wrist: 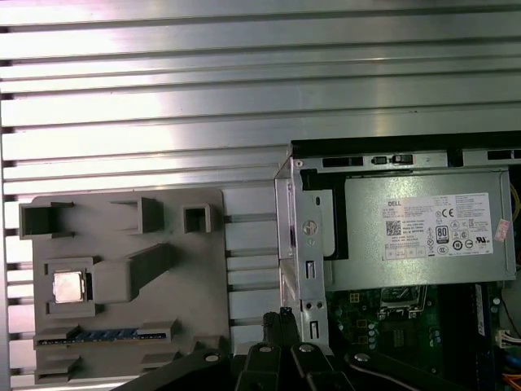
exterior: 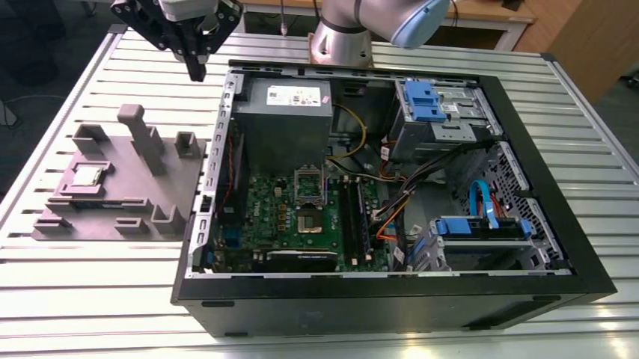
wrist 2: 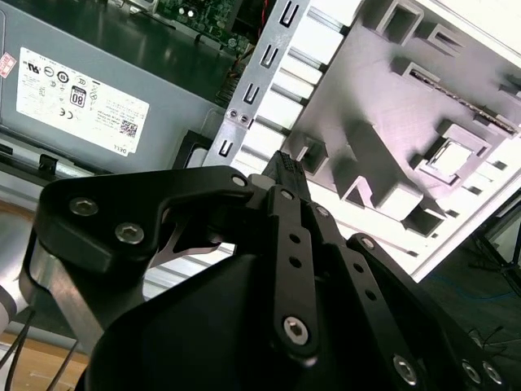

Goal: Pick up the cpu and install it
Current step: 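Reach for the cpu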

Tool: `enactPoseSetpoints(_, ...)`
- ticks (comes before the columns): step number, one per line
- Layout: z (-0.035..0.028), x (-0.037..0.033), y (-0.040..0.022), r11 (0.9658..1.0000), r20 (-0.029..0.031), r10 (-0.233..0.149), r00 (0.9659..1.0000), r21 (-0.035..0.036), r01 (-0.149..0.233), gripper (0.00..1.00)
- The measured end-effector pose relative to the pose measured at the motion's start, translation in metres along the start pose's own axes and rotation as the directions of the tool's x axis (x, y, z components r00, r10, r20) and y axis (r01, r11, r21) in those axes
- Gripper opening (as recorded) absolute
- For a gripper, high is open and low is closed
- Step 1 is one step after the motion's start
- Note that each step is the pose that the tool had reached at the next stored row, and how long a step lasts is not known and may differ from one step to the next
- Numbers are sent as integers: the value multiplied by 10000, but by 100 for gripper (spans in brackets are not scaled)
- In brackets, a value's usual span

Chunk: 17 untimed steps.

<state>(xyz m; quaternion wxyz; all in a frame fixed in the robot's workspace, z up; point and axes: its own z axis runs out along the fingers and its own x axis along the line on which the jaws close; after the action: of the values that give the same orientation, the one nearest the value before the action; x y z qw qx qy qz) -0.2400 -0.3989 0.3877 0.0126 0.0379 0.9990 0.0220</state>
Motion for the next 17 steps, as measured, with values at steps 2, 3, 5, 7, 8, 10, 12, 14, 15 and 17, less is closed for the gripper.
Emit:
enactPoseSetpoints(2,0,7,0,10000,0,0,10000,0,0,10)
enactPoseSetpoints(3,0,11,-1,10000,0,0,10000,0,0,10)
enactPoseSetpoints(5,0,18,-1,10000,0,0,10000,-1,0,10)
enactPoseSetpoints(7,0,27,-2,10000,0,1,10000,0,-1,10)
enactPoseSetpoints(8,1,31,-2,10000,1,0,10000,-1,0,10)
enactPoseSetpoints(10,0,41,-3,10000,0,0,10000,0,0,10)
enactPoseSetpoints(12,1,47,-3,10000,0,0,10000,0,0,10)
enactPoseSetpoints(14,1,51,-4,10000,-1,0,10000,0,0,10)
enactPoseSetpoints(15,1,54,-4,10000,-1,0,10000,0,0,10)
enactPoseSetpoints(17,1,59,-5,10000,-2,1,10000,0,-1,10)
